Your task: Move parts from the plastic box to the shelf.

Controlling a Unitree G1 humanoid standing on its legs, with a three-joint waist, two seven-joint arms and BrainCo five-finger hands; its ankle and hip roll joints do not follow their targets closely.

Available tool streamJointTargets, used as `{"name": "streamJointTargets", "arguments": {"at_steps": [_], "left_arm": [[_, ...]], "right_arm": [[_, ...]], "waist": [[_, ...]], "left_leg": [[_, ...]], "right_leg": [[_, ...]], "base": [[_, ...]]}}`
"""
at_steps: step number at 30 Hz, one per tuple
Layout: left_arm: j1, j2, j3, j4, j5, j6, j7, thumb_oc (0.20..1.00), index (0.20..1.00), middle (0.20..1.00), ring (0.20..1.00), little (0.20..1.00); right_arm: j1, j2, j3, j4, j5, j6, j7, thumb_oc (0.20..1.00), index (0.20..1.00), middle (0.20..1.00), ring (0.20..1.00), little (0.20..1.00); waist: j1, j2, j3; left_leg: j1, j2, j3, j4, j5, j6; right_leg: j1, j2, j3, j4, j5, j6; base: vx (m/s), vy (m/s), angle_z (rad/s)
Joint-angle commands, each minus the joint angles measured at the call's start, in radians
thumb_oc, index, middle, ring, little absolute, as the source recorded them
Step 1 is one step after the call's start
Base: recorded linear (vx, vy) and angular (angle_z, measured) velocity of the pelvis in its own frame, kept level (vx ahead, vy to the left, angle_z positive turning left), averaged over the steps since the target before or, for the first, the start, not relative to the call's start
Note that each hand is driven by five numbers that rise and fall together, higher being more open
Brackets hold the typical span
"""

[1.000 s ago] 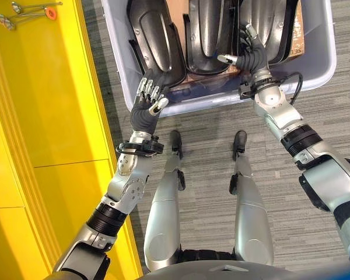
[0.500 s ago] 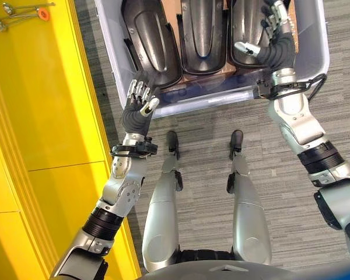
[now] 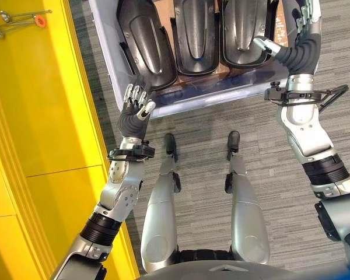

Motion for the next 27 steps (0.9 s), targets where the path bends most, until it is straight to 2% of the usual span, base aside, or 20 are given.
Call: {"name": "streamJointTargets", "arguments": {"at_steps": [1, 8, 12, 22, 27], "left_arm": [[0.034, 0.011, 0.011, -0.131, 0.041, -0.067, 0.003, 1.0, 1.0, 1.0, 1.0, 1.0], [0.018, 0.008, -0.008, -0.13, 0.053, -0.077, 0.014, 1.0, 1.0, 1.0, 1.0, 1.0], [0.007, 0.005, -0.025, -0.122, 0.052, -0.079, 0.013, 1.0, 1.0, 1.0, 1.0, 1.0], [-0.02, 0.011, -0.076, -0.114, 0.046, -0.08, -0.001, 1.0, 1.0, 1.0, 1.0, 1.0], [-0.029, 0.007, -0.081, -0.107, 0.048, -0.082, 0.008, 1.0, 1.0, 1.0, 1.0, 1.0]], "right_arm": [[-0.098, -0.003, -0.065, -0.007, -0.094, 0.019, -0.085, 1.0, 1.0, 1.0, 1.0, 1.0], [-0.188, -0.018, -0.066, 0.167, -0.165, 0.087, -0.179, 1.0, 1.0, 1.0, 1.0, 1.0], [-0.24, -0.031, -0.046, 0.262, -0.181, 0.114, -0.197, 1.0, 1.0, 1.0, 1.0, 1.0], [-0.392, -0.057, 0.063, 0.543, -0.125, 0.132, -0.18, 1.0, 1.0, 1.0, 1.0, 1.0], [-0.407, -0.048, 0.1, 0.581, -0.11, 0.125, -0.167, 1.0, 1.0, 1.0, 1.0, 1.0]], "waist": [[0.009, -0.004, -0.031], [0.015, 0.008, -0.031], [0.02, 0.015, -0.031], [0.03, 0.03, -0.031], [0.031, 0.032, -0.031]], "left_leg": [[0.003, -0.012, -0.046, 0.029, -0.061, 0.009], [-0.008, -0.016, -0.047, 0.029, -0.062, 0.009], [-0.019, -0.015, -0.048, 0.03, -0.06, 0.009], [-0.051, -0.019, -0.054, 0.038, -0.059, 0.008], [-0.064, -0.02, -0.055, 0.038, -0.058, 0.008]], "right_leg": [[-0.028, -0.04, 0.035, 0.189, -0.169, 0.032], [-0.043, -0.037, 0.036, 0.195, -0.172, 0.031], [-0.057, -0.034, 0.04, 0.2, -0.172, 0.031], [-0.092, -0.032, 0.04, 0.217, -0.174, 0.029], [-0.11, -0.029, 0.04, 0.225, -0.176, 0.028]], "base": [[0.0, 0.0, 0.0], [0.0, 0.0, 0.0], [0.0, 0.003, -0.03], [0.0, 0.0, -0.01], [0.0, 0.0, 0.0]]}}
